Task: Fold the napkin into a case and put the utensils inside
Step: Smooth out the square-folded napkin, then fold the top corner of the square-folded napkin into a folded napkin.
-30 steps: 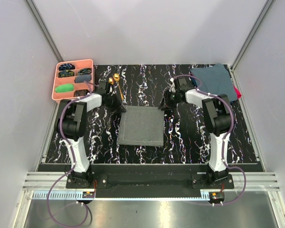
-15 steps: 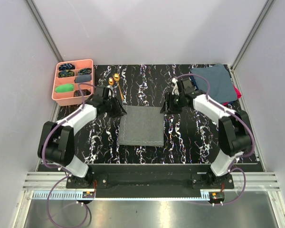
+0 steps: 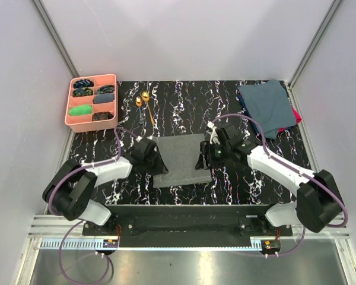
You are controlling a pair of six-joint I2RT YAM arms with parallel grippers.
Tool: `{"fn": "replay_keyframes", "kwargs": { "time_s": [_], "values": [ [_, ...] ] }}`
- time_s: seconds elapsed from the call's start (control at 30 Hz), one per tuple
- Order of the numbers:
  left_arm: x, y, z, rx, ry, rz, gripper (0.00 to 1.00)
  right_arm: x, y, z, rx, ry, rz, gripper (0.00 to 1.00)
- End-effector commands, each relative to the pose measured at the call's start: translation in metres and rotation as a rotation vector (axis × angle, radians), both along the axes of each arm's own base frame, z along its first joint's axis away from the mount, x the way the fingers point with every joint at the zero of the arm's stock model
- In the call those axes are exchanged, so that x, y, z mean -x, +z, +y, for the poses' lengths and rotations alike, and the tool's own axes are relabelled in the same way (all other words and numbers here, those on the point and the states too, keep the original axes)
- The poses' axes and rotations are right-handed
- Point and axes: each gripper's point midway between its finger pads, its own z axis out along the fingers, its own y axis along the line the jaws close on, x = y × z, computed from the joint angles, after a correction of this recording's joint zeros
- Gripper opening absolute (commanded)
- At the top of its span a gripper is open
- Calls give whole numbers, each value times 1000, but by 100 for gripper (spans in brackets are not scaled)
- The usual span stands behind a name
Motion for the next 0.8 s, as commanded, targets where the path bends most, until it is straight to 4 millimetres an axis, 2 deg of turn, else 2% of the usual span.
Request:
{"fn": "replay_keyframes", "kwargs": {
  "time_s": [0.0, 0.1, 0.17, 0.23, 0.27, 0.3, 0.33, 0.37, 0.43, 0.47, 0.5, 0.57, 0.6, 0.63, 0.67, 0.73, 0.77],
  "values": [
    [44, -10, -26, 61, -7, 56, 22, 10, -9, -8, 5, 10, -7, 59],
    [62, 1, -47, 105, -61, 57, 22, 15, -19, -9, 9, 36, 9, 59],
    [63, 19, -52, 151, -76, 32, 24, 17, -21, -5, 19, 77, -14, 59],
    [60, 33, -49, 149, -62, 2, 28, 22, -17, 6, 31, 135, -58, 59],
    [52, 47, -44, 135, -49, -62, 30, 25, -16, 13, 30, 165, -71, 60],
    [51, 48, -30, 85, -28, -56, 32, 26, -12, 19, 31, 187, -96, 61],
    [42, 64, -25, 75, -7, -90, 35, 29, -11, 24, 38, 225, -119, 62],
    [34, 79, -13, 60, 18, -144, 40, 42, -16, 36, 53, 285, -120, 62],
    [20, 89, 20, 36, 109, -162, 43, 45, -20, 46, 83, 329, -163, 63],
    [15, 104, 33, 51, 128, -210, 45, 53, -28, 54, 105, 370, -163, 64],
    [5, 107, 57, 40, 198, -221, 46, 50, -27, 62, 123, 378, -199, 63],
    [1, 117, 71, 60, 196, -259, 47, 51, -37, 72, 165, 420, -230, 63],
    [-8, 122, 81, 74, 226, -271, 45, 53, -34, 83, 167, 444, -262, 63],
    [-11, 126, 80, 95, 215, -274, 43, 52, -34, 87, 166, 452, -274, 63],
    [-10, 122, 72, 133, 167, -238, 42, 51, -39, 90, 173, 458, -265, 62],
    [-16, 124, 62, 176, 137, -219, 36, 54, -35, 101, 140, 484, -275, 59],
    [-15, 117, 53, 210, 120, -166, 34, 55, -37, 105, 133, 495, -274, 56]
  ]
}}
